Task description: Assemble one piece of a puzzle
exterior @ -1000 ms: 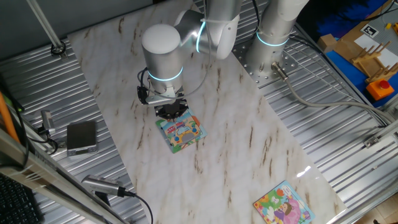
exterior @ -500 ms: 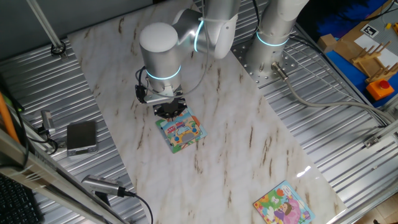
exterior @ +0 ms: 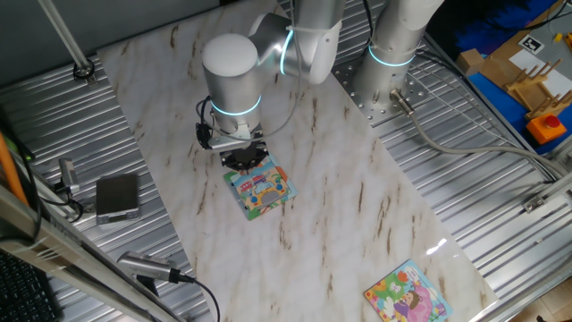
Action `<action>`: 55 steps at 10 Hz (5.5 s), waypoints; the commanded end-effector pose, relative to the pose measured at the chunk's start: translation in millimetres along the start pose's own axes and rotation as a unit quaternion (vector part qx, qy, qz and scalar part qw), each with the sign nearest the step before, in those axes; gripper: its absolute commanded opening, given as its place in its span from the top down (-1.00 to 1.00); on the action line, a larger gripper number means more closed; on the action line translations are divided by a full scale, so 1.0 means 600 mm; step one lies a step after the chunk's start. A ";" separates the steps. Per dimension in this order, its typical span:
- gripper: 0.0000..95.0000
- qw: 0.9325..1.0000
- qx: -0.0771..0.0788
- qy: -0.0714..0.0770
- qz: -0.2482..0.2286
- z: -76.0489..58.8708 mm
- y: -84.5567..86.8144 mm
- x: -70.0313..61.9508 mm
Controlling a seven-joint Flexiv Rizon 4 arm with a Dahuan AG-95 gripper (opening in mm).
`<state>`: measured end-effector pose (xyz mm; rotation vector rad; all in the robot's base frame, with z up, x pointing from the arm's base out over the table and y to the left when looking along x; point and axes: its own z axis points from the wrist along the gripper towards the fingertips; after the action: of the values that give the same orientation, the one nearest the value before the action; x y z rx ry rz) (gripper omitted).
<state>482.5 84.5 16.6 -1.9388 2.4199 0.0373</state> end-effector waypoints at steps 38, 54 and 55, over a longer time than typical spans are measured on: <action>1.00 1.000 0.018 0.007 -0.005 0.006 0.004 -0.017; 1.00 1.000 0.017 0.008 0.007 0.003 0.008 -0.037; 1.00 1.000 0.017 0.008 0.008 0.004 0.008 -0.040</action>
<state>482.5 109.8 15.1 -1.9141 2.4299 -0.0185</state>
